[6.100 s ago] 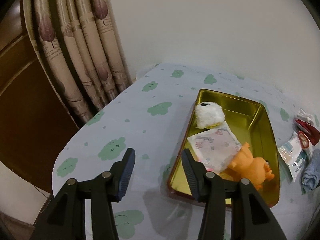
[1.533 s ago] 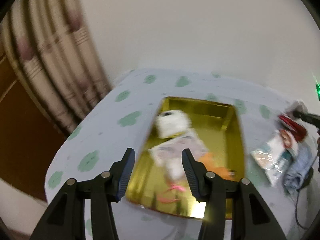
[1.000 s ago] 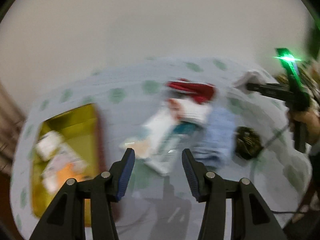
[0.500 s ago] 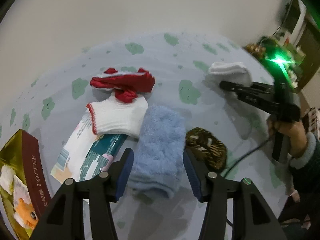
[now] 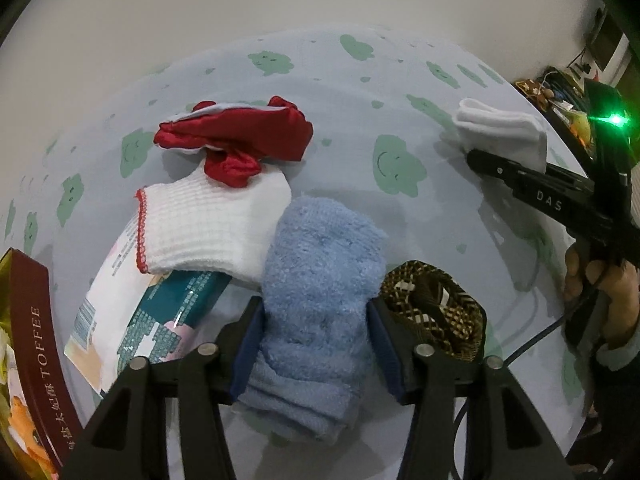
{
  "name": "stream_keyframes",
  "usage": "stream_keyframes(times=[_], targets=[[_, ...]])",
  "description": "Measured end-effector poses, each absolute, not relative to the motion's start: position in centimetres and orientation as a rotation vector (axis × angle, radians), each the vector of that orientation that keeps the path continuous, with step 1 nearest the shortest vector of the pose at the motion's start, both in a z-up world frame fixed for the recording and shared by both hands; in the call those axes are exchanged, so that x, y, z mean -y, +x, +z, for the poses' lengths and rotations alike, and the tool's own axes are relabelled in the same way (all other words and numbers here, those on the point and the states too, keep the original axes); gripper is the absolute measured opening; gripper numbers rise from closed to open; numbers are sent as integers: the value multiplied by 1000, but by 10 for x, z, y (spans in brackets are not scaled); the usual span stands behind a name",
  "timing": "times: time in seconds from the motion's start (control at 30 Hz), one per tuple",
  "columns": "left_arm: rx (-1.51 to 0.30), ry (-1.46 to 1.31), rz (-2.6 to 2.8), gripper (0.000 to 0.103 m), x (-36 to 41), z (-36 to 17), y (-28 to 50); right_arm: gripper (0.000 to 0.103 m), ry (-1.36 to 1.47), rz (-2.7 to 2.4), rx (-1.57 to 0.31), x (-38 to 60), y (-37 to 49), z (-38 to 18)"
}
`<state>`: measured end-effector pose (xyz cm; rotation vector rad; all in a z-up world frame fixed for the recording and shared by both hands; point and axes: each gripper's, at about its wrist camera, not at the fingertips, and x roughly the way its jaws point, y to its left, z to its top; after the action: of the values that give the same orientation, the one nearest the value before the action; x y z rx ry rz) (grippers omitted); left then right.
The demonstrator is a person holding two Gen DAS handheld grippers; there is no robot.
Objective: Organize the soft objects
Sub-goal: 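Grasp the blue fuzzy sock with the left tool while the right tool holds the towel, then carry the blue fuzzy sock into the gold tin and open the left tool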
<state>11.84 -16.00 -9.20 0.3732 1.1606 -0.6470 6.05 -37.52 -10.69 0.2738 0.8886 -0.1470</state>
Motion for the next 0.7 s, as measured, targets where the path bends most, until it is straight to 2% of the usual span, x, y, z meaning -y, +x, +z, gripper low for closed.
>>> stream_keyframes(times=[0.17, 0.7], targets=[[-1160, 373, -653, 30, 160, -89, 118, 20, 274, -146, -888, 376, 60, -107], [-1059, 273, -609, 30, 114, -23, 91, 20, 240, -160, -897, 372, 62, -108]])
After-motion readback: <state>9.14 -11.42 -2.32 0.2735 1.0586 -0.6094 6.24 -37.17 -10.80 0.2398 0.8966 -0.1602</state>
